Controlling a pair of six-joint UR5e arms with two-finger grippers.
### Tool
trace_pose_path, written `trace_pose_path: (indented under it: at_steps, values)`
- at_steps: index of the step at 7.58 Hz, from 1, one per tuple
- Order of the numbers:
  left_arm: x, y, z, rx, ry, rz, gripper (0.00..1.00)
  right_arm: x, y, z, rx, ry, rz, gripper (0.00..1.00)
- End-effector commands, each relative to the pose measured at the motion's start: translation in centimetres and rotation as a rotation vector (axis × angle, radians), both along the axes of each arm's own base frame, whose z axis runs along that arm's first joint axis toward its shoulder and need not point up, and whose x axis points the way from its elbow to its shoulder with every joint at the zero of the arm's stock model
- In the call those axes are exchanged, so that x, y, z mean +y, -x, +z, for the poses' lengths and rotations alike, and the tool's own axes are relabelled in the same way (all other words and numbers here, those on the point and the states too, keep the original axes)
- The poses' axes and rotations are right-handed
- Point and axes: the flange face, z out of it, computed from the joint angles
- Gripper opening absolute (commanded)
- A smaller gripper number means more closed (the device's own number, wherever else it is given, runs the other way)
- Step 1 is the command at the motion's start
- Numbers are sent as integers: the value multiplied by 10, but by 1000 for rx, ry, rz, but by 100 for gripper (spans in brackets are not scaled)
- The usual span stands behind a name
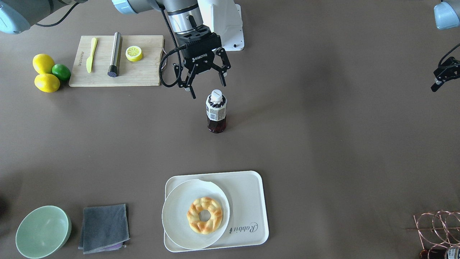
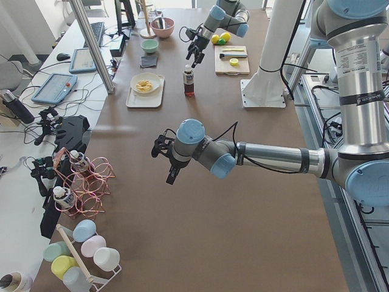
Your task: Place tea on tray
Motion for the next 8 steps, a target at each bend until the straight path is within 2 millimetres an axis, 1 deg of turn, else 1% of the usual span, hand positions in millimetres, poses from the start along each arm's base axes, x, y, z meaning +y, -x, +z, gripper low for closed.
trace_pose_path:
  at_steps: [1,2,3,4,5,8]
  values:
    - [6,1,3,7,-11,1,100,10,12,-4,3,-19,23,97]
    - [6,1,4,6,-8,1,100,14,17,-7,-1,-16,33,94]
    - [12,3,7,6,-8,1,100,15,21,-8,0,-15,32,92]
    - [16,3,10,9,-13,2,100,15,22,-7,1,-14,32,86]
    - [16,4,10,9,-13,2,100,13,24,-4,9,-13,33,79]
    - [20,4,12,10,-18,2,100,11,24,-4,12,-20,44,74]
